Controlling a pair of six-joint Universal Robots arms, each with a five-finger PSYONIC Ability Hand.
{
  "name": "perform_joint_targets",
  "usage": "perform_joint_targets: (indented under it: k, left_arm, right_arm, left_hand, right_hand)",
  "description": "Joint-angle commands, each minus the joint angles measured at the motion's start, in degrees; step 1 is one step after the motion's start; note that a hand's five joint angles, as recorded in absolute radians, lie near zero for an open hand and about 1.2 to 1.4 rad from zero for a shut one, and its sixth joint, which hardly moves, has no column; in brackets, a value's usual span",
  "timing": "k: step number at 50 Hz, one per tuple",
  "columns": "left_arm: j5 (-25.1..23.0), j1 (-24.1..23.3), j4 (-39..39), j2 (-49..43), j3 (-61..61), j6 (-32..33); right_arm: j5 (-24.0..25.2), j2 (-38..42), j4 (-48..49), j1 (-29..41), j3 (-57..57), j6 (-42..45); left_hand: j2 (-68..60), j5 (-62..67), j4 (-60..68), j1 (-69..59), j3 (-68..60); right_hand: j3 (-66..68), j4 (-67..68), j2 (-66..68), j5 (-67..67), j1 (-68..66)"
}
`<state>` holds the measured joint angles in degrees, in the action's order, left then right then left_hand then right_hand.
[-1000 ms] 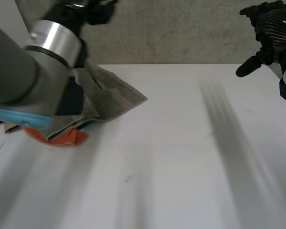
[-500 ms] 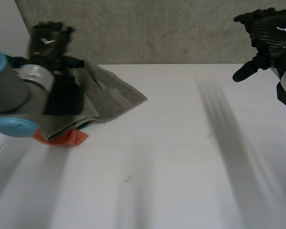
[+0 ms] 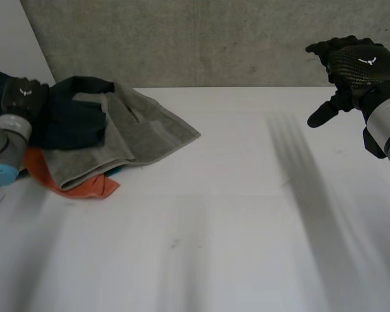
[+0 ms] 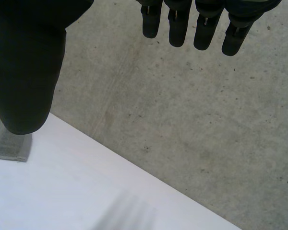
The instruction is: Fold the laundry.
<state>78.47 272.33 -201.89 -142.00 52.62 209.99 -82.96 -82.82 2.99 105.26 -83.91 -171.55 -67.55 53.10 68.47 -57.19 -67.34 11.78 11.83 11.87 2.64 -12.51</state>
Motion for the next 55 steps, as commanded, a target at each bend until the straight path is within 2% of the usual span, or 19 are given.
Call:
perform_joint_targets:
  k: [1,6,8,9,15,19,27,30,31,32,33,34,35,38,43,46,47,50,55]
  left_arm:
    - [4.41,-5.05,-5.7,14.36,5.74,-6.68]
    - [4.76,-12.07,-7.55,26.75,8.2,-16.52]
    - [4.76,-14.09,-7.55,29.04,8.47,-19.25]
    - [4.76,-16.54,-7.55,31.32,8.64,-22.74]
    - [4.85,-26.04,-7.47,35.21,8.73,-34.02]
    - [5.02,-31.41,-6.85,33.64,9.17,-37.1]
    - [6.78,-43.35,1.48,18.54,12.33,-38.85]
    - [6.43,-44.69,2.29,15.89,13.21,-41.48]
    - [6.34,-44.69,2.46,15.35,13.47,-42.54]
    - [6.25,-44.95,2.64,14.91,13.56,-43.51]
    - [5.73,-45.04,2.9,14.47,13.83,-45.52]
    - [5.29,-44.69,3.34,14.47,14.09,-46.24]
    - [5.11,-44.17,3.87,14.82,14.44,-45.98]
    - [5.11,-42.24,4.66,16.66,14.97,-45.19]
    - [4.94,-31.62,6.85,24.73,16.81,-39.76]
    - [4.93,-28.35,7.39,26.24,17.52,-35.98]
    - [4.93,-26.43,8.0,26.59,17.78,-32.92]
    - [4.93,-23.96,8.88,26.42,18.22,-27.37]
    - [4.93,-19.21,10.9,22.14,19.45,-13.59]
  right_arm:
    - [-0.01,-0.06,0.0,0.04,0.24,-0.01]
    - [-0.01,-0.5,0.0,-0.14,0.59,-0.01]
    - [-0.01,-0.5,0.0,-0.4,0.76,-0.01]
    - [-0.01,-0.59,0.0,-0.66,0.94,-0.1]
    - [-0.36,-1.2,0.0,-1.37,1.56,-0.1]
    - [-0.27,-1.65,-0.09,-2.25,1.73,-0.1]
    - [0.08,-2.09,0.0,-4.97,1.73,-0.01]
    - [0.08,-2.0,-0.09,-5.59,1.73,0.17]
    - [0.08,-2.0,-0.09,-5.59,1.73,0.34]
    - [0.08,-1.74,-0.09,-5.59,1.73,0.78]
    - [0.08,-1.56,-0.09,-5.59,1.73,1.13]
    - [0.08,-1.38,-0.09,-5.59,1.65,1.83]
    - [0.08,-1.3,-0.18,-5.5,1.64,2.36]
    - [0.17,-0.33,-0.53,-4.97,1.56,4.47]
    - [2.44,1.95,-0.79,-4.45,0.16,10.43]
    - [4.73,2.57,-1.23,-2.78,-1.34,13.6]
    - [6.57,3.18,-1.41,-0.86,-2.47,15.62]
    - [7.99,4.59,-1.14,2.74,-4.06,17.82]
    - [7.99,8.8,-1.06,9.43,-4.16,19.06]
  left_hand:
    - [-12.45,16.9,11.53,-22.81,-12.66]
    - [-12.45,16.9,11.53,-22.81,-12.66]
    - [-12.45,16.9,11.53,-22.81,-12.66]
    - [-12.45,16.9,11.53,-22.81,-12.66]
    - [-12.45,16.9,11.53,-22.81,-12.66]
    - [-12.45,16.9,11.53,-22.81,-12.66]
    - [-12.45,16.9,11.53,-22.81,-12.66]
    - [-12.45,16.9,11.53,-22.81,-12.66]
    - [-12.45,16.9,11.53,-22.81,-12.66]
    - [-6.98,11.43,6.06,-17.33,-7.18]
    - [23.89,-19.43,-24.8,13.53,23.68]
    - [48.51,-44.06,-49.42,38.15,48.3]
    - [57.55,-53.1,-58.47,47.19,57.34]
    - [57.55,-53.1,-58.47,47.19,57.34]
    - [57.55,-53.1,-58.47,47.19,57.34]
    - [57.55,-53.1,-58.47,47.19,57.34]
    - [57.55,-53.1,-58.47,47.19,57.34]
    - [57.55,-53.1,-58.47,47.19,57.34]
    - [57.55,-53.1,-58.47,47.19,57.34]
  right_hand:
    - [-1.78,-1.83,-1.87,-2.64,2.51]
    - [-1.78,-1.83,-1.87,-2.64,2.51]
    - [-1.78,-1.83,-1.87,-2.64,2.51]
    - [-1.78,-1.83,-1.87,-2.64,2.51]
    - [-1.78,-1.83,-1.87,-2.64,2.51]
    - [-1.78,-1.83,-1.87,-2.64,2.51]
    - [-1.78,-1.83,-1.87,-2.64,2.51]
    - [-1.78,-1.83,-1.87,-2.64,2.51]
    - [-1.78,-1.83,-1.87,-2.64,2.51]
    - [-1.78,-1.83,-1.87,-2.64,2.51]
    - [-1.78,-1.83,-1.87,-2.64,2.51]
    - [-1.78,-1.83,-1.87,-2.64,2.51]
    - [-1.78,-1.83,-1.87,-2.64,2.51]
    - [-1.78,-1.83,-1.87,-2.64,2.51]
    - [-1.78,-1.83,-1.87,-2.64,2.51]
    - [-1.78,-1.83,-1.87,-2.64,2.51]
    - [-1.78,-1.83,-1.87,-2.64,2.51]
    - [-1.78,-1.83,-1.87,-2.64,2.51]
    - [-1.78,-1.83,-1.87,-2.64,2.51]
